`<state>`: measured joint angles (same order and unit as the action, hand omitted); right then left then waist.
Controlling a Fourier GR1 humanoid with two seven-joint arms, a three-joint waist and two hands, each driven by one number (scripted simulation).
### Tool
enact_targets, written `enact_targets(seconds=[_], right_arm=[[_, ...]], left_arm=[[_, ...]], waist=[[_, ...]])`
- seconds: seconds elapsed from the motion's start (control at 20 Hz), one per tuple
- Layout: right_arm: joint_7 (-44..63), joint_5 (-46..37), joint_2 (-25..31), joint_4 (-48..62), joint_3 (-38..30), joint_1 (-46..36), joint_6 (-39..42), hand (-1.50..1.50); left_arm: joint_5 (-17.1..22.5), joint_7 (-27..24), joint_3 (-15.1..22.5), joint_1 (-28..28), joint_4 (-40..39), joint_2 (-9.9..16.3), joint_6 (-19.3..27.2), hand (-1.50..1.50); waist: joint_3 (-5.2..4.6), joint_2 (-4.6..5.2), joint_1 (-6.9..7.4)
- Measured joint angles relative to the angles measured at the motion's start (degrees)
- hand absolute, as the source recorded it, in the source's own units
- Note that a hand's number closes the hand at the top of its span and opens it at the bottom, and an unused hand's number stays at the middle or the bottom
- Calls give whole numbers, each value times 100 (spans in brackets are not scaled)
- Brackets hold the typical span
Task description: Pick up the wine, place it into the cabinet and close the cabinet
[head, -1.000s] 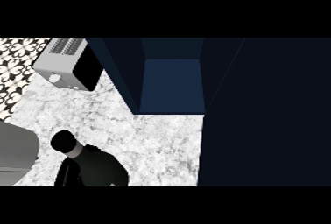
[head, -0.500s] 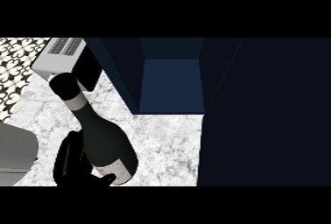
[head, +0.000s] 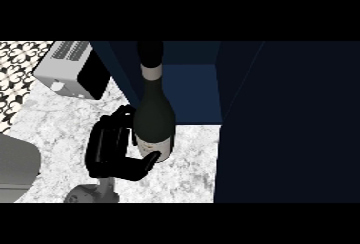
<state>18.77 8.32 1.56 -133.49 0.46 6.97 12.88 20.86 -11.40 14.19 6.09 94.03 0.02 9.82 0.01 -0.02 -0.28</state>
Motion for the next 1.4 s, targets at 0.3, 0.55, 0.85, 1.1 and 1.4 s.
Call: enact_targets(seconds=[0.3, 0.55, 0.85, 1.1, 1.4], right_arm=[[268, -38, 26, 42, 4, -365, -146, -150], [-57, 22, 38, 131, -96, -103, 10, -150], [-54, -17, 15, 56, -46, -47, 17, -150], [16, 225, 143, 93, -272, -133, 105, -150], [-39, 25, 36, 168, -88, -188, 45, -150]], left_arm=[[-214, -108, 214, 960, -770, -1, 641, 150], [-399, -240, 363, 1437, -1479, -1, 915, 150], [32, -647, 821, 2002, -2359, -2, 1487, 150], [501, -1049, 1000, 2226, -3004, -2, 1684, 150], [836, -1369, 1154, 2255, -3439, -2, 1775, 150]], waist=[[-2, 4, -6], [-1, 4, -17], [-1, 7, -34], [-2, 8, -36], [-1, 7, -28]])
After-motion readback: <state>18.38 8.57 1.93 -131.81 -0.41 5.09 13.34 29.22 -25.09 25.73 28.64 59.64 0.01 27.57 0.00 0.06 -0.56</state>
